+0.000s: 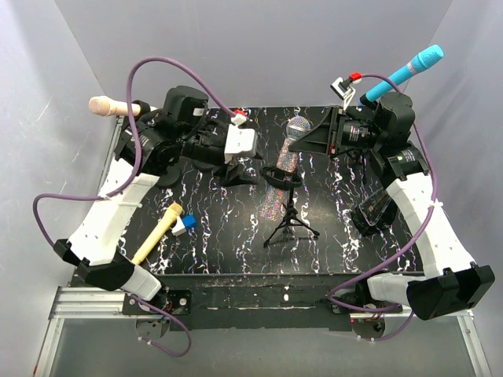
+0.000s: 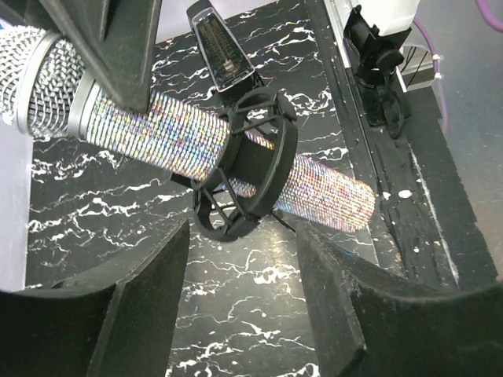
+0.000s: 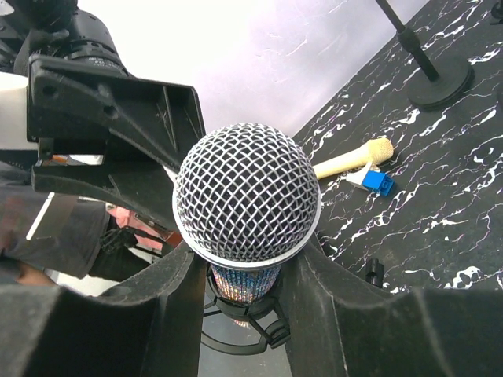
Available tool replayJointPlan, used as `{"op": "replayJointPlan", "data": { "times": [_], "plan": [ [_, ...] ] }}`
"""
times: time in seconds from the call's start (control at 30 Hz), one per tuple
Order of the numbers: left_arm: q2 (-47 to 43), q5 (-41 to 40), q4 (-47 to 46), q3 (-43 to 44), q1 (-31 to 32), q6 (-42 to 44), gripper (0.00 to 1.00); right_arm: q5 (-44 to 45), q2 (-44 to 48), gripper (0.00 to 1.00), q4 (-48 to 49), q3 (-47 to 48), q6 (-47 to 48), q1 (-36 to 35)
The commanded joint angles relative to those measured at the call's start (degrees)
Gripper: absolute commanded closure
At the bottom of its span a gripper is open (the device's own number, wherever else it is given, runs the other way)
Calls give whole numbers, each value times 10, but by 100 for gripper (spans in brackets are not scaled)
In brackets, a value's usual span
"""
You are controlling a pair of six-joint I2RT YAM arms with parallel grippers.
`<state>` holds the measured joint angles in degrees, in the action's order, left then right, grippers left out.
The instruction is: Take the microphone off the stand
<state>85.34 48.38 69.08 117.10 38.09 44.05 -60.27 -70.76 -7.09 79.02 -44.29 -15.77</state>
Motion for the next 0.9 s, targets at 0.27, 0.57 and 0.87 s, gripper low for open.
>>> {"op": "replayJointPlan", "data": {
  "times": [0.27, 0.57, 0.87],
  "plan": [
    [2, -56, -45, -35, 83, 101, 72, 48, 8, 99, -17, 6, 6, 1],
    [-33, -82, -87, -94, 91, 178, 100, 68, -26, 99, -15, 64, 16, 28],
    [7, -58, 11, -30, 92, 225, 100, 58, -174, 99, 4, 292, 15, 81]
  ]
}}
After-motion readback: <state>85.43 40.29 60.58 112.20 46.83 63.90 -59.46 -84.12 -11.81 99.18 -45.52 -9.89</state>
